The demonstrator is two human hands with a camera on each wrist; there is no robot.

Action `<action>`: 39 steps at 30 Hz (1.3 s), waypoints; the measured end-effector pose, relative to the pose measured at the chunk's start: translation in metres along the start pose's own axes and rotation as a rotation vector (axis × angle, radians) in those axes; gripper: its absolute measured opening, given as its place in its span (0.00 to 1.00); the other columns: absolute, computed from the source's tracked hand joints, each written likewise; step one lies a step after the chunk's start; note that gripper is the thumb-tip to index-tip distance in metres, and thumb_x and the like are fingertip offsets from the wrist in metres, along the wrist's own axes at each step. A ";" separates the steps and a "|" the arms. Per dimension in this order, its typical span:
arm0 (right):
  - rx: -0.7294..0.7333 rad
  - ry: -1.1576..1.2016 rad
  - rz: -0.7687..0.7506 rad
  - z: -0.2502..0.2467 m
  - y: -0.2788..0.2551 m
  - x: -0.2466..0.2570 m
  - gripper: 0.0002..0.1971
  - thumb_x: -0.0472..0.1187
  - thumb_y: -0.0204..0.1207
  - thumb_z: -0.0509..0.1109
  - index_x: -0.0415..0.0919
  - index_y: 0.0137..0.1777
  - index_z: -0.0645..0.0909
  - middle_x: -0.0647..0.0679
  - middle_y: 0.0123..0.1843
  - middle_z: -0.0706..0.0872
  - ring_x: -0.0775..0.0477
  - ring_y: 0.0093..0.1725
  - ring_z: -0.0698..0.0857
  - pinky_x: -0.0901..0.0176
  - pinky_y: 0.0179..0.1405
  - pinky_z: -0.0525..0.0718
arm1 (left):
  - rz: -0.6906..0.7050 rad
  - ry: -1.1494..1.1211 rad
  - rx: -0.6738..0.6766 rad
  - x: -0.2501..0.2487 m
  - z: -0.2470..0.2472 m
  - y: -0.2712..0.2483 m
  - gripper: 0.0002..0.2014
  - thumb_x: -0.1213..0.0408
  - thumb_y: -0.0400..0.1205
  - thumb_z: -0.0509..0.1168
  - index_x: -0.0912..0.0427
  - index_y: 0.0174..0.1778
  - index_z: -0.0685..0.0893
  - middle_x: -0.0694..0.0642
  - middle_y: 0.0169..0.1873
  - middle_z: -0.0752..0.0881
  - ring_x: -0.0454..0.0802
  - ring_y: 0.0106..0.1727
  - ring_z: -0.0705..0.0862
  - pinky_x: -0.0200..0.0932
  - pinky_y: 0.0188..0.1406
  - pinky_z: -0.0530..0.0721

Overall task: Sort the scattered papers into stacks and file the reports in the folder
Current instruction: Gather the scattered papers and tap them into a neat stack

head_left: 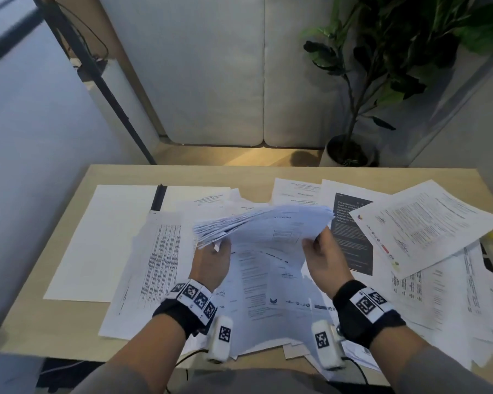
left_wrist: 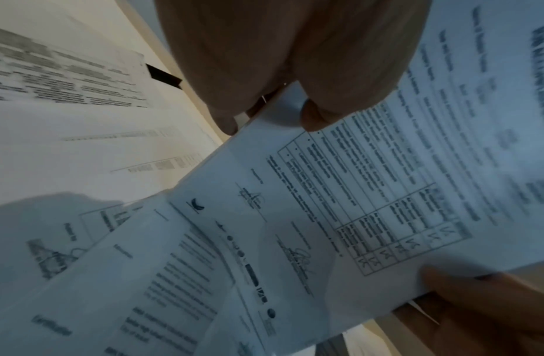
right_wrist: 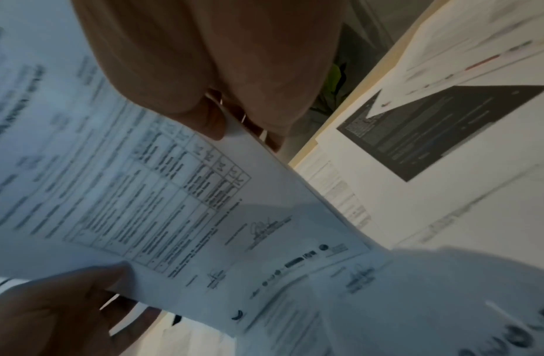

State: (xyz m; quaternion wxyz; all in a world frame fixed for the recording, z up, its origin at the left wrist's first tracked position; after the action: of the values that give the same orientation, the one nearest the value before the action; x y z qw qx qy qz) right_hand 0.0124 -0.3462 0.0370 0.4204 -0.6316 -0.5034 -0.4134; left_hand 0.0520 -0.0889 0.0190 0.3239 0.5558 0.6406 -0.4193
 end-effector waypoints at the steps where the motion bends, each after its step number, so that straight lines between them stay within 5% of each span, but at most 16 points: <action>1: 0.000 0.014 0.003 0.000 0.000 0.003 0.22 0.30 0.89 0.60 0.53 0.76 0.74 0.50 0.62 0.88 0.58 0.62 0.85 0.45 0.71 0.84 | 0.046 -0.032 -0.001 -0.008 -0.002 -0.001 0.11 0.63 0.90 0.60 0.50 0.43 0.82 0.39 0.28 0.83 0.37 0.30 0.79 0.42 0.33 0.81; 3: -0.001 0.036 -0.021 -0.003 0.001 0.012 0.24 0.27 0.89 0.59 0.50 0.80 0.72 0.50 0.64 0.87 0.56 0.64 0.86 0.54 0.70 0.84 | 0.118 -0.104 -0.018 -0.017 -0.006 -0.003 0.15 0.67 0.91 0.59 0.53 0.73 0.78 0.44 0.59 0.86 0.40 0.59 0.84 0.31 0.58 0.83; 4: -0.003 0.029 -0.046 -0.006 0.001 0.016 0.24 0.27 0.88 0.58 0.50 0.79 0.72 0.51 0.63 0.87 0.56 0.60 0.86 0.60 0.65 0.84 | 0.114 -0.133 -0.028 -0.017 -0.008 -0.003 0.20 0.68 0.91 0.60 0.53 0.79 0.72 0.47 0.66 0.83 0.43 0.66 0.82 0.32 0.64 0.81; 8: 0.032 -0.072 -0.012 0.000 0.002 -0.005 0.21 0.32 0.87 0.59 0.57 0.72 0.73 0.42 0.41 0.80 0.49 0.37 0.76 0.51 0.44 0.80 | 0.015 -0.161 -0.002 0.008 0.004 0.001 0.25 0.69 0.89 0.61 0.49 0.82 0.67 0.46 0.73 0.78 0.45 0.75 0.77 0.45 0.74 0.78; 10: 0.054 -0.073 0.076 0.006 0.005 -0.024 0.21 0.33 0.87 0.59 0.58 0.72 0.71 0.38 0.47 0.83 0.41 0.43 0.81 0.48 0.51 0.84 | -0.022 -0.107 0.029 0.021 0.013 0.005 0.26 0.66 0.89 0.61 0.46 0.83 0.65 0.45 0.74 0.76 0.46 0.74 0.76 0.48 0.74 0.77; 12: 0.078 -0.067 0.140 0.011 0.009 -0.034 0.23 0.32 0.88 0.59 0.54 0.78 0.69 0.45 0.58 0.87 0.46 0.51 0.86 0.50 0.57 0.84 | -0.067 -0.048 0.041 0.033 0.018 0.010 0.26 0.62 0.90 0.60 0.47 0.84 0.63 0.44 0.74 0.74 0.44 0.72 0.74 0.48 0.72 0.74; 17: 0.061 -0.122 0.291 0.017 0.011 -0.048 0.20 0.36 0.88 0.59 0.49 0.78 0.69 0.48 0.58 0.85 0.44 0.54 0.82 0.55 0.55 0.79 | -0.048 0.010 0.033 0.032 0.028 0.015 0.21 0.63 0.91 0.59 0.53 0.81 0.67 0.48 0.70 0.74 0.46 0.71 0.75 0.42 0.69 0.71; 22: -0.051 0.143 0.333 0.019 0.010 -0.054 0.37 0.22 0.77 0.53 0.59 0.76 0.75 0.55 0.67 0.88 0.50 0.52 0.86 0.60 0.47 0.83 | -0.104 0.076 0.049 0.037 0.034 0.019 0.20 0.68 0.88 0.57 0.61 0.77 0.72 0.58 0.66 0.80 0.58 0.66 0.80 0.46 0.65 0.76; 26: -0.084 0.256 0.307 0.026 0.013 -0.056 0.35 0.20 0.75 0.55 0.56 0.72 0.79 0.52 0.68 0.89 0.46 0.70 0.85 0.42 0.75 0.80 | -0.124 -0.005 0.022 0.044 0.022 0.017 0.23 0.69 0.80 0.58 0.51 0.72 0.72 0.60 0.62 0.82 0.50 0.52 0.82 0.49 0.52 0.84; 28: -0.104 0.290 0.328 0.029 0.013 -0.050 0.33 0.20 0.76 0.55 0.56 0.69 0.79 0.50 0.64 0.89 0.46 0.64 0.86 0.49 0.66 0.83 | -0.121 -0.031 -0.016 0.051 0.021 0.014 0.25 0.75 0.81 0.58 0.56 0.74 0.72 0.58 0.45 0.81 0.40 0.32 0.78 0.35 0.30 0.77; 30: -0.124 0.308 0.348 0.031 0.012 -0.047 0.32 0.20 0.78 0.55 0.55 0.71 0.78 0.52 0.61 0.90 0.47 0.54 0.86 0.60 0.50 0.85 | -0.157 -0.031 -0.005 0.053 0.026 0.011 0.21 0.74 0.83 0.59 0.67 0.73 0.73 0.63 0.37 0.79 0.45 0.25 0.80 0.26 0.28 0.66; 31: -0.127 0.307 0.338 0.032 0.012 -0.045 0.33 0.21 0.77 0.56 0.55 0.72 0.78 0.53 0.61 0.90 0.46 0.53 0.87 0.61 0.46 0.85 | -0.168 -0.034 -0.001 0.053 0.027 0.011 0.18 0.72 0.84 0.60 0.66 0.71 0.73 0.66 0.41 0.81 0.51 0.30 0.84 0.28 0.40 0.65; 32: -0.131 0.303 0.325 0.033 0.013 -0.043 0.34 0.21 0.77 0.56 0.57 0.72 0.77 0.55 0.62 0.90 0.46 0.55 0.88 0.61 0.46 0.85 | -0.161 -0.047 0.006 0.048 0.027 0.011 0.16 0.70 0.85 0.61 0.60 0.69 0.73 0.62 0.46 0.82 0.52 0.37 0.85 0.29 0.33 0.69; 33: -0.129 0.289 0.317 0.033 0.013 -0.041 0.34 0.22 0.76 0.57 0.59 0.72 0.77 0.57 0.62 0.91 0.47 0.56 0.88 0.60 0.47 0.85 | -0.148 -0.068 0.013 0.045 0.026 0.013 0.16 0.69 0.86 0.61 0.52 0.68 0.71 0.53 0.51 0.82 0.50 0.45 0.84 0.38 0.41 0.85; 36: -0.097 0.277 0.320 0.035 0.015 -0.037 0.34 0.22 0.78 0.57 0.59 0.73 0.77 0.59 0.62 0.91 0.53 0.58 0.88 0.67 0.47 0.85 | -0.135 -0.086 0.022 0.036 0.019 0.013 0.17 0.62 0.89 0.62 0.45 0.71 0.68 0.43 0.61 0.80 0.49 0.63 0.81 0.45 0.61 0.76; 39: -0.056 0.240 0.284 0.034 0.016 -0.028 0.29 0.23 0.82 0.59 0.55 0.72 0.79 0.56 0.66 0.90 0.55 0.64 0.87 0.57 0.64 0.83 | -0.098 -0.053 0.058 0.032 0.013 0.013 0.21 0.59 0.91 0.60 0.48 0.81 0.70 0.45 0.74 0.79 0.45 0.72 0.77 0.45 0.71 0.73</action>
State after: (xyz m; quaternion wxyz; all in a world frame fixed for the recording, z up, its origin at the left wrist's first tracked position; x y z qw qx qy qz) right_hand 0.0274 -0.3248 -0.0019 0.5136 -0.6541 -0.3438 -0.4361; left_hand 0.0582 -0.0858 -0.0169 0.3036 0.5219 0.6457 -0.4674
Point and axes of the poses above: each hand's wrist, its own y-axis towards the middle knuckle, its own z-axis out of the palm, x = y × z, the point moved 7 cm from there along y, towards the middle knuckle
